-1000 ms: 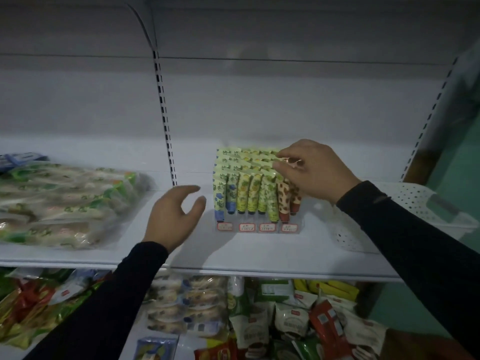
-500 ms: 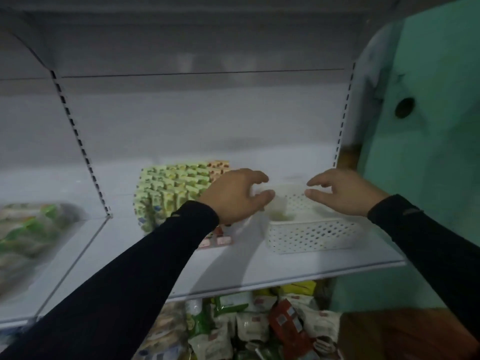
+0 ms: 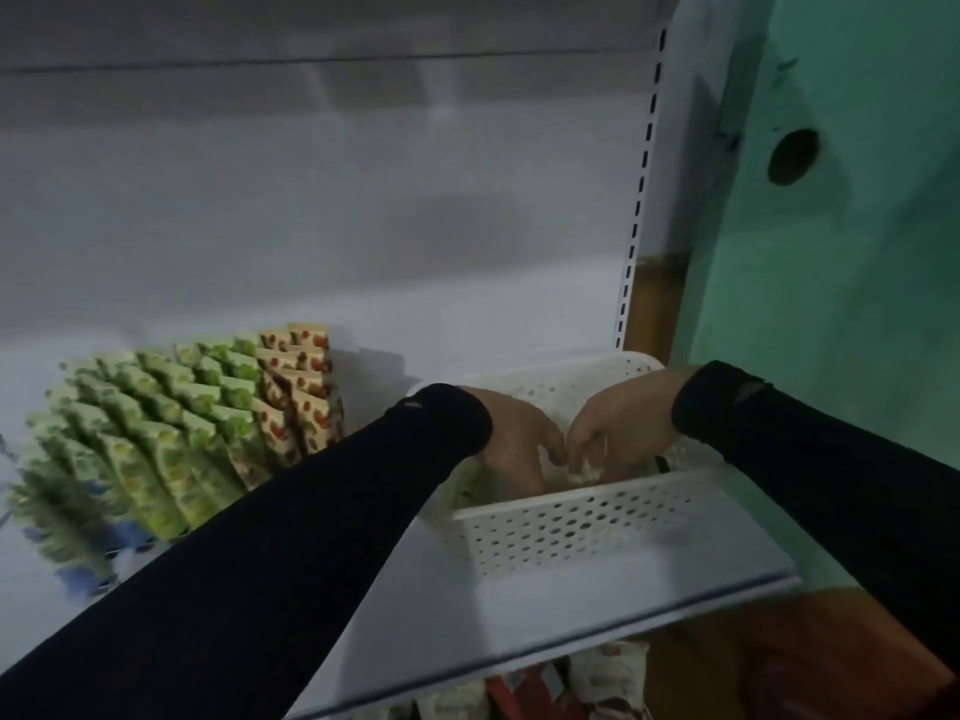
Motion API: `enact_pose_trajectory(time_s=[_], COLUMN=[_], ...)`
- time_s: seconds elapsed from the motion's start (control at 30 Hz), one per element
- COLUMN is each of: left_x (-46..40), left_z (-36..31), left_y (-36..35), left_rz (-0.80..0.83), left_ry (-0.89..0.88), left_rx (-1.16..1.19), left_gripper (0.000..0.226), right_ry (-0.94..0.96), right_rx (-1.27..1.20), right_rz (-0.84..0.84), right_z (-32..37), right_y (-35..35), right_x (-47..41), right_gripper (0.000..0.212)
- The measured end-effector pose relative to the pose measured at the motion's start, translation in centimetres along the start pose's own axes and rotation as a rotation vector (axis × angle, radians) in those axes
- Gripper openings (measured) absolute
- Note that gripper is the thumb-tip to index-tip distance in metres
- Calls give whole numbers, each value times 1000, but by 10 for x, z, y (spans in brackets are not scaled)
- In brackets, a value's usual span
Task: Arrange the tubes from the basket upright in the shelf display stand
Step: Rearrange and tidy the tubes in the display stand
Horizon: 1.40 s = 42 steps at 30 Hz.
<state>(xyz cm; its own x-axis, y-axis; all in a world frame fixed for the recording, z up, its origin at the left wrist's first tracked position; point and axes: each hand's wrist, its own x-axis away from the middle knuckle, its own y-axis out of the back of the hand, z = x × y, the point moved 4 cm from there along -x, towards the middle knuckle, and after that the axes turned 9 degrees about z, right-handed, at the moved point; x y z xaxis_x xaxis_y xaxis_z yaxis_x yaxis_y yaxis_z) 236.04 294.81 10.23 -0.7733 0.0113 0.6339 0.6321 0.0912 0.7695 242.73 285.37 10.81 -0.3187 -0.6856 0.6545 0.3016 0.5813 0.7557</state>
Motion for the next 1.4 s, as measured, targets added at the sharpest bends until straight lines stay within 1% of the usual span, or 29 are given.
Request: enact_pose_trajectory(time_s=[0.03,0.1,0.2,0.27,0.37,0.5,0.57,0.67,0.73,0.83,0.9,0.97,1.07,1.13,1.23,1.3,1.4], left_x=[-7,-16,-19,-19,-18,-13,-11,-7,-5,-2,0,5,12,15,19,25,37], left_z=[-1,1,9,12,10,0,-4,-7,-10,-17,-18,-13,0,6,11,12,12], left_y=[-3,-4,1,2,3,-4,-6,-5,-4,-3,-1,1,5,7,7,8,10], left_rz=[24,21,6,-9,-64,-3,-9,-38,-43,-83,-108,-122,-187,-223,-252,-273,-322], left_ry=[-7,-14,-18,-15,0,10,23,39,35,10,1,13,20,4,-31,-60,-130], left_rx=[-13,0,59,100,100,68,45,71,85,100,109,135,252,353,524,575,686], left_gripper=[64,61,57,60,64,69,65,59,57,50,41,41,38,33,33,33,24], right_ry=[13,34,43,23,-4,-49,-45,-32,-41,-104,-132,-158,-179,-175,-162,-157,-142], right_rx=[-4,-15,-62,-64,-9,52,96,136,158,157,159,164,176,143,44,-35,-118], right_rz=[22,17,-90,-140,-78,101,119,47,13,-56,-111,-128,-186,-226,-257,-278,-338], right_z=[-1,-5,-14,-18,-17,-13,-11,-12,-13,-14,-17,-18,-20,-20,-21,-21,-21], right_y=[-1,0,7,9,7,0,-4,-5,-6,-5,-5,-4,1,5,12,16,24], right_x=[-4,-9,-9,-7,-5,-3,-9,-19,-22,-22,-21,-19,-16,-9,5,15,32], right_gripper=[38,39,42,44,48,66,65,58,60,63,55,45,36,35,39,37,35])
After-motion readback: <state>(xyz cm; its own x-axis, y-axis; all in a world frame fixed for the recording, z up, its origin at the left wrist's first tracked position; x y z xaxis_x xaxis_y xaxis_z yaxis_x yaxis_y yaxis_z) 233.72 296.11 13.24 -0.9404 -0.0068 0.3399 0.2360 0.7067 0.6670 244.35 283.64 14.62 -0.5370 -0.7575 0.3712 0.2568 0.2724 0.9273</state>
